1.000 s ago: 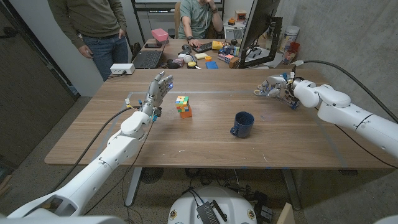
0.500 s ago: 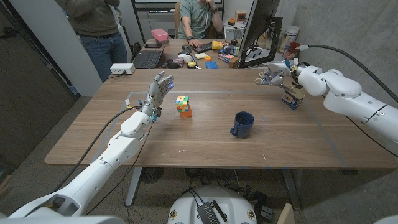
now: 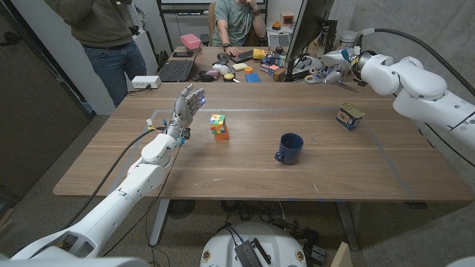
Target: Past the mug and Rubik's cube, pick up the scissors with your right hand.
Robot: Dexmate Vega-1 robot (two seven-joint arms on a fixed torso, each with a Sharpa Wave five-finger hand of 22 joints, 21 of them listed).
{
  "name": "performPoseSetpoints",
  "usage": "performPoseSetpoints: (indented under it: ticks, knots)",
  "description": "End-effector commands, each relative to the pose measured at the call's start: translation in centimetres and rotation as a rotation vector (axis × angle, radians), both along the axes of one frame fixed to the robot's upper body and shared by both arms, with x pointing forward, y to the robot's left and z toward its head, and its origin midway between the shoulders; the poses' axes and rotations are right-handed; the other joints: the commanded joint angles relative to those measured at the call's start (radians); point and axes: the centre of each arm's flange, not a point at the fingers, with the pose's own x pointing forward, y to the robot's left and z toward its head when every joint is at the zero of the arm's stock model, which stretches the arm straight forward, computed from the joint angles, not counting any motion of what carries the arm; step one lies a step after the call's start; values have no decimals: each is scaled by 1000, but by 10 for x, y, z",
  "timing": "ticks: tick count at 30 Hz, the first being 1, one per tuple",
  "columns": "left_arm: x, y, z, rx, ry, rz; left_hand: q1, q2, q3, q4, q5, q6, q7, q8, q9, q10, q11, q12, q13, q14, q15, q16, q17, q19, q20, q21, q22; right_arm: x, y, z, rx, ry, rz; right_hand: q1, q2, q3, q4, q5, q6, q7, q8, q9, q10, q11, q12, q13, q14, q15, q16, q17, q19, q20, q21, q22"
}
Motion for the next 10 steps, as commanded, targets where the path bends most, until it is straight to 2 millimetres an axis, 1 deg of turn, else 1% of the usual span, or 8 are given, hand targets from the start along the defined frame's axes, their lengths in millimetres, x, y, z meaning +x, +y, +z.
performPoseSetpoints:
  ticks: [1, 7, 10]
  knots:
    - [-2, 7, 2, -7, -20, -15, -5, -1, -4, 2, 9, 7, 0, 4, 6, 4, -1, 3, 5, -1, 1, 5, 3, 1, 6, -5, 1, -41, 9, 56, -42, -76, -29, -7, -5, 29, 19, -6, 20, 10, 49, 64, 17, -10, 10, 9, 123, -194, 3, 6, 133, -141, 10, 6]
    - [-3, 7, 4, -13, -27, -16, -5, -1, -4, 1, 9, 9, -1, 5, 6, 2, 2, 3, 5, -1, 2, 5, 3, 1, 6, -5, 1, -56, 8, 80, -68, -108, -54, -10, -8, 32, 19, -11, 18, 10, 48, 62, 25, -17, 11, 15, 132, -194, 4, 9, 131, -141, 11, 6]
    - [-3, 5, 6, -14, -28, -19, -5, -1, -5, 1, 9, 11, 1, 5, 6, 2, 0, 3, 5, -1, 1, 5, 3, 1, 6, -6, 1, -63, 7, 92, -80, -126, -65, -14, -9, 33, 21, -14, 18, 10, 49, 62, 27, -15, 11, 20, 138, -192, 4, 11, 131, -141, 13, 6]
